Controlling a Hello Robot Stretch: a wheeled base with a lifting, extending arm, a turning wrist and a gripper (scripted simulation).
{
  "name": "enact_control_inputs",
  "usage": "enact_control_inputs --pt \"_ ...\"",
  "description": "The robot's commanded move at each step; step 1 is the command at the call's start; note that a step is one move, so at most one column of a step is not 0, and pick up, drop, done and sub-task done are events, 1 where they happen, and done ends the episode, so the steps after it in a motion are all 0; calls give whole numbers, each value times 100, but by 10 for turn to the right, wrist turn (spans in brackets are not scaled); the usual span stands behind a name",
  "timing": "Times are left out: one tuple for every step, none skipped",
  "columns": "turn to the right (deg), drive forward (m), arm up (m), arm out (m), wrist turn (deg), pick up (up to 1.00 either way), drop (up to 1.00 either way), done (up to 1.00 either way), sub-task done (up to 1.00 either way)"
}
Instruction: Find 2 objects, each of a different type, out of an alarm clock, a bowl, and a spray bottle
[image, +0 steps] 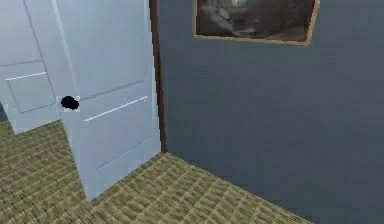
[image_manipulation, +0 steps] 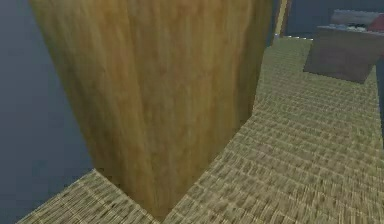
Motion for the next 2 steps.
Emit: enact_control_inputs --pt "-450 0 0 0 0 0 0 0 0" --pt "-60 0 0 0 0 0 0 0 0"
